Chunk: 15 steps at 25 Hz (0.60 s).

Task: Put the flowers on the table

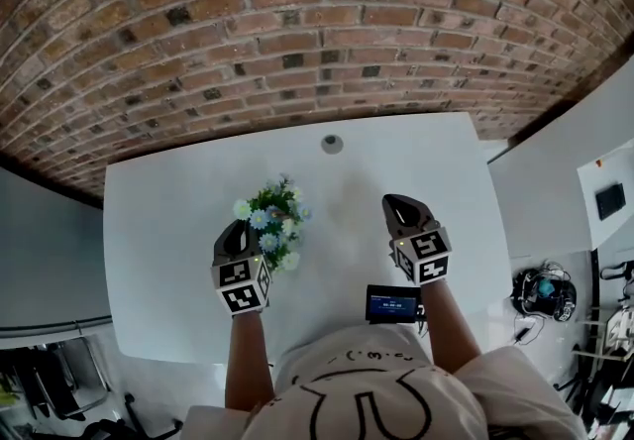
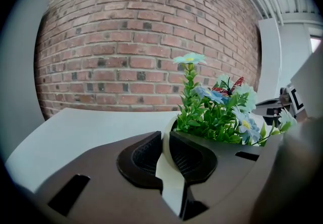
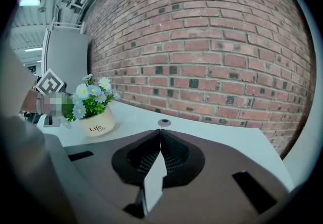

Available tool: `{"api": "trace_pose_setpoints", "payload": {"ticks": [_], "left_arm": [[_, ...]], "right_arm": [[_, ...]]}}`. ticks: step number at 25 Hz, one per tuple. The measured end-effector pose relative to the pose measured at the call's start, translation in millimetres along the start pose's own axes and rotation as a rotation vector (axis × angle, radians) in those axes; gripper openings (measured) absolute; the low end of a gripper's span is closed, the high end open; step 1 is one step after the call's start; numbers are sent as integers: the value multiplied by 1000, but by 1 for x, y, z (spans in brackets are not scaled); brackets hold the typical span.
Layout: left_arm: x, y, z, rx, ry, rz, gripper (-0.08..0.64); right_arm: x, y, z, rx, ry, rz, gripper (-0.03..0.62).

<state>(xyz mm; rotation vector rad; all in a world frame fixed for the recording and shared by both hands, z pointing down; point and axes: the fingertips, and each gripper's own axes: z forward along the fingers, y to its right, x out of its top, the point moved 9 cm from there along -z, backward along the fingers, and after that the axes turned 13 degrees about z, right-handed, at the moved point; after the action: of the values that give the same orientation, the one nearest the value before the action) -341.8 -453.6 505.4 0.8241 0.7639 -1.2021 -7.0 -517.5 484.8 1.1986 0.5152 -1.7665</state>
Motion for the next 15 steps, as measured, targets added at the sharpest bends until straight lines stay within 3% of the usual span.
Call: {"api": "trace_pose_setpoints", "payload": {"ticks": [15], "left_arm": [[-11,-7,17,17,-41,-33,56]], "right_arm": [[-11,8,21,-1,-52,25,14]]}}
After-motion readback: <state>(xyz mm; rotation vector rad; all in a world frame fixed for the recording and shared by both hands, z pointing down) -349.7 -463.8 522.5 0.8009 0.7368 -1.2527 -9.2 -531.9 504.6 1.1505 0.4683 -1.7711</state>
